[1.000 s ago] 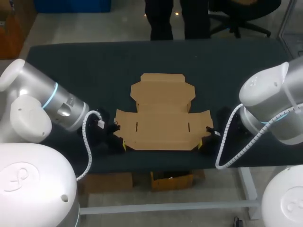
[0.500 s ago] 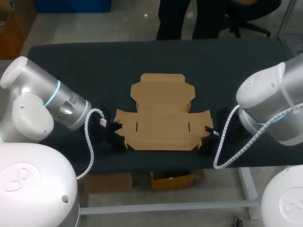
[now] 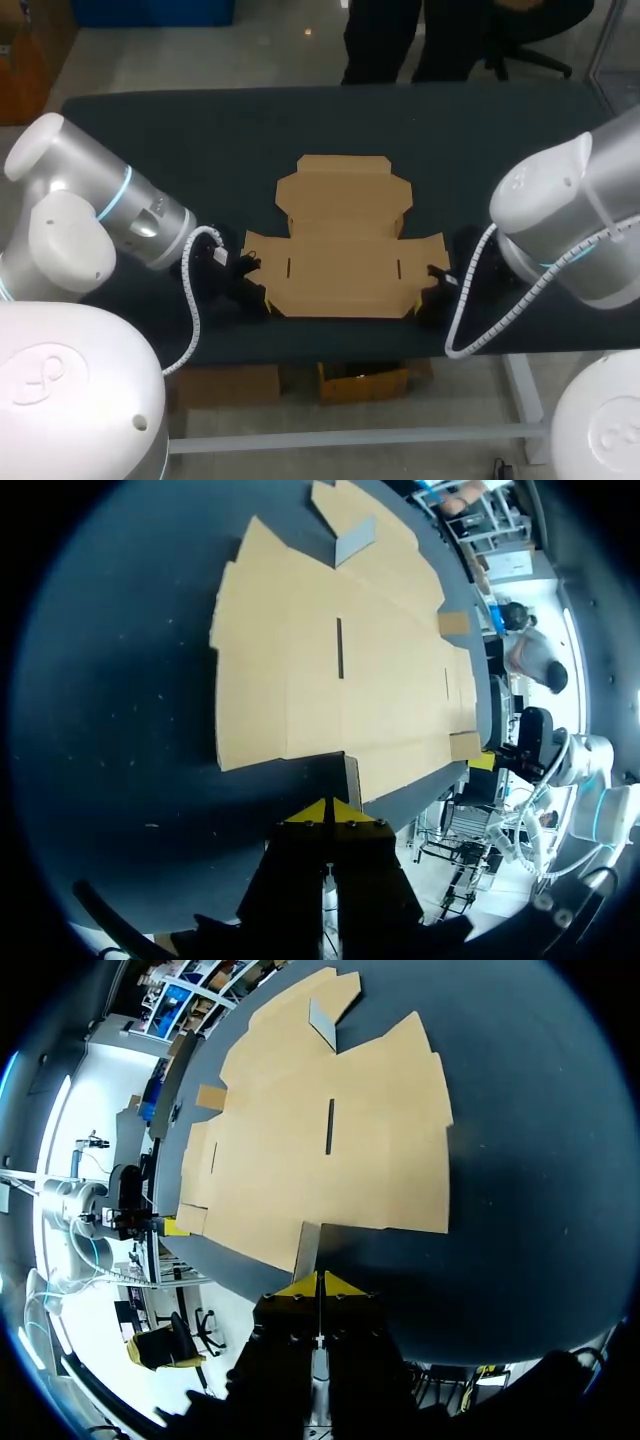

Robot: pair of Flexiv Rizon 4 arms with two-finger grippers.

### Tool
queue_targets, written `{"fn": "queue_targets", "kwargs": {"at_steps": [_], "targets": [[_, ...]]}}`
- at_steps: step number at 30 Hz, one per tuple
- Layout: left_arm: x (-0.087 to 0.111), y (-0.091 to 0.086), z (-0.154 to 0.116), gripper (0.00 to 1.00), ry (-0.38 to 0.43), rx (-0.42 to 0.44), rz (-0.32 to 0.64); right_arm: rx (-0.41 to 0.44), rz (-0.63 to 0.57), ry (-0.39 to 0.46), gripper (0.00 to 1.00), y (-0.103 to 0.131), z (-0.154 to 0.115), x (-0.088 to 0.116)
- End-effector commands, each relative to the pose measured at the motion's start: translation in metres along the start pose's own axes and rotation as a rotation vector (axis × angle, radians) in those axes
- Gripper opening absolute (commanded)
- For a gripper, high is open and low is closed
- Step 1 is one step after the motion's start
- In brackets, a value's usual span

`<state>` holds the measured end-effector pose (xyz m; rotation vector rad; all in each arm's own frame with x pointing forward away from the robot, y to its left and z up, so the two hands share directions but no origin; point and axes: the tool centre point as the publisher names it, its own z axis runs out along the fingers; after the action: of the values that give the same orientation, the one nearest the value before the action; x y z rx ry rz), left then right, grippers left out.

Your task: Assemble the packaging by folding the flat box into shape, placing the metal phone stand inside, and closing the box properly

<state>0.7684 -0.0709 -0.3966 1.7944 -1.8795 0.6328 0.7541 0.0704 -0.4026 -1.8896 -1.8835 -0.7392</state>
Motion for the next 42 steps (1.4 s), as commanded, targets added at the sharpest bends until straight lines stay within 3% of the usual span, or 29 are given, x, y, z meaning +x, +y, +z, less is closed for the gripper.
{"fn": "queue_targets", "kwargs": {"at_steps": [1,11,19,42], "targets": [[0.001,-0.002,0.001,0.0,-0.009,-0.002,-0.003,0.004,0.001,-0.002,0.0,0.003,0.002,-0.001],[-0.002,-0.002,0.001,0.0,-0.012,-0.004,-0.012,0.013,0.019,0.009,0.0,0.01,0.005,-0.008],[-0.003,-0.005,0.001,0.0,-0.02,-0.005,-0.017,0.017,0.012,0.009,0.0,0.014,0.006,-0.003],[0.02,-0.007,0.002,0.0,-0.047,-0.01,0.04,0.023,-0.034,-0.017,0.0,0.004,0.008,0.015]]}}
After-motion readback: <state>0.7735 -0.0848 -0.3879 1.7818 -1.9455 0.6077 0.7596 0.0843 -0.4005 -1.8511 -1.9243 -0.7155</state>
